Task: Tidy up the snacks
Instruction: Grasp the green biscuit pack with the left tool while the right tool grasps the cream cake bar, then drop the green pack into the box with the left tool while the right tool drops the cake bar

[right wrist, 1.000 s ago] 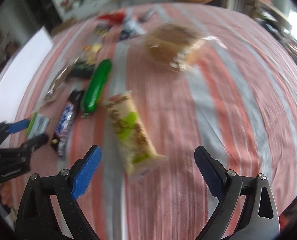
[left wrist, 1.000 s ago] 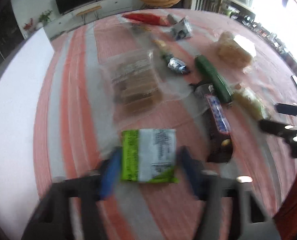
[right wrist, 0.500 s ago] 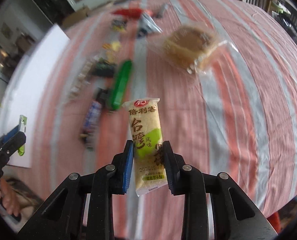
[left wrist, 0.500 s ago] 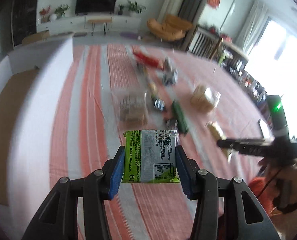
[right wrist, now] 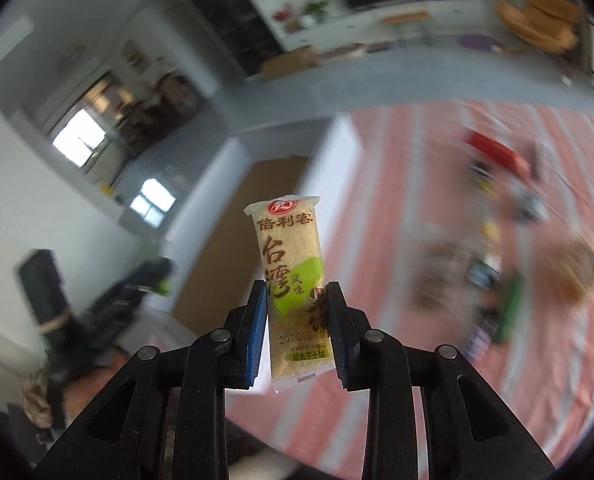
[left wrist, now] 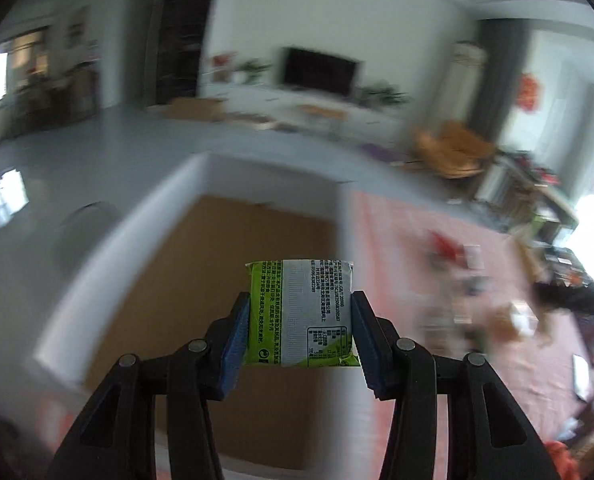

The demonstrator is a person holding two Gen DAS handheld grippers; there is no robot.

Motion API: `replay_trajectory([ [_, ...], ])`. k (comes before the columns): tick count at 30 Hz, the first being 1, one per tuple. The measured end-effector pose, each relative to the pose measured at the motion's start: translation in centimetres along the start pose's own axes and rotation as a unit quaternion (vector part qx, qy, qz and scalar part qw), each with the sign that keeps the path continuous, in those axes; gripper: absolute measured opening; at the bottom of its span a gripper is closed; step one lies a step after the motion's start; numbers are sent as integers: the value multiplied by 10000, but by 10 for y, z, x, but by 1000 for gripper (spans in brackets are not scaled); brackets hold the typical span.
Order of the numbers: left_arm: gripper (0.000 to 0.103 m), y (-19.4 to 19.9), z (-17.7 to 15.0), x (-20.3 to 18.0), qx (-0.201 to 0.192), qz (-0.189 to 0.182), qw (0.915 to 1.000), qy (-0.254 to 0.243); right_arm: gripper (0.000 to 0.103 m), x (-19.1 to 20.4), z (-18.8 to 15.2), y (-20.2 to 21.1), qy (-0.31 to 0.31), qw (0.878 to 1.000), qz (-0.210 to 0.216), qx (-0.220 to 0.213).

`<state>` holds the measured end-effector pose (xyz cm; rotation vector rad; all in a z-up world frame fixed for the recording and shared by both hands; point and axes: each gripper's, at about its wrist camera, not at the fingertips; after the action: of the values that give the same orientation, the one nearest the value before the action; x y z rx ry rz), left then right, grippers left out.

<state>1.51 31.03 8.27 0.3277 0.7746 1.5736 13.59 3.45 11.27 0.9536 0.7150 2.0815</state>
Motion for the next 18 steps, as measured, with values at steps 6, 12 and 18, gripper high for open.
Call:
replay_trajectory([
  [6, 48, -40, -22, 66, 508, 1084, 9923, 325, 37, 59, 23, -73, 25, 9990, 421, 123],
  [12, 92, -62, -45, 73, 796, 1350, 9868, 412, 80, 39, -10, -87, 72, 9998, 28, 160],
  [18, 93, -57, -41, 43, 196, 1177, 9922, 352, 80, -53, -64, -68, 64, 9948, -1017, -28],
])
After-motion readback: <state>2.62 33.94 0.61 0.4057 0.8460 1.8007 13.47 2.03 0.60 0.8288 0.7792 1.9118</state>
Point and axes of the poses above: each gripper's, at about its wrist camera, not at the fingertips, and y roughly against the way its jaws point, x to its left, z to its top, and after that the axes turned 4 degrees about -z, right-handed
